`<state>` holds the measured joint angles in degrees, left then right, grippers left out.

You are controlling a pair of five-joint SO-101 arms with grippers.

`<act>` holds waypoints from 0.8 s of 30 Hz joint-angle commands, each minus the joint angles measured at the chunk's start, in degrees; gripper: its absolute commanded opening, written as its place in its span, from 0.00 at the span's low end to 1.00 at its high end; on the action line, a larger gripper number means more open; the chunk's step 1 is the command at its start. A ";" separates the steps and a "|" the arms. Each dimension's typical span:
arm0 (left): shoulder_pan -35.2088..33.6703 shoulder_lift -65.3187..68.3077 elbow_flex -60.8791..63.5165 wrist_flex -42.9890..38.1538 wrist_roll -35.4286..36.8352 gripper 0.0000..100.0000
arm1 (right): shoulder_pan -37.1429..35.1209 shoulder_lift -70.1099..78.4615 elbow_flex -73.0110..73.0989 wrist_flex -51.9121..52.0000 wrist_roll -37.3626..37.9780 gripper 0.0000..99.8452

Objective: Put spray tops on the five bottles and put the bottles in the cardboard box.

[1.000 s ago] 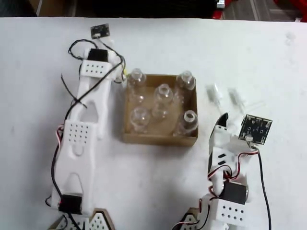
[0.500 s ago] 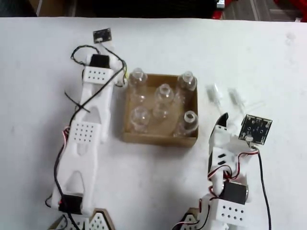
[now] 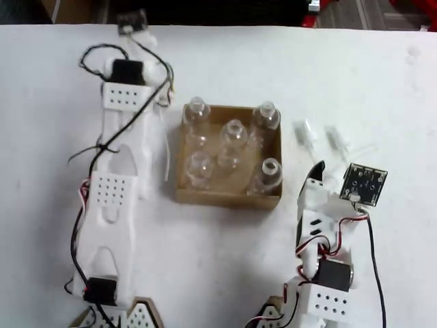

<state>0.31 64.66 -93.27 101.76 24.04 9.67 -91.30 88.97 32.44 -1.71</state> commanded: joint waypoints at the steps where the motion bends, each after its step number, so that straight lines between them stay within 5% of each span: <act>1: 0.22 -13.93 -2.29 0.79 0.35 0.02 | 0.57 -0.22 -0.18 -1.54 0.09 0.18; 5: -0.22 -22.46 -2.20 0.97 -0.18 0.02 | 0.57 -0.22 -0.18 -1.54 0.09 0.18; 10: 1.45 -31.08 0.88 1.05 -9.76 0.02 | 0.57 -0.22 0.09 -1.54 0.09 0.18; 18: 4.09 -54.99 35.16 0.26 -10.37 0.02 | 0.57 -0.22 0.09 -1.54 0.09 0.18; 24: 5.41 -68.00 53.89 -17.32 -10.02 0.02 | 0.57 -0.22 0.09 -1.54 0.09 0.18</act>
<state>4.79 6.02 -49.67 97.01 14.46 9.67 -91.30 89.32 32.44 -1.71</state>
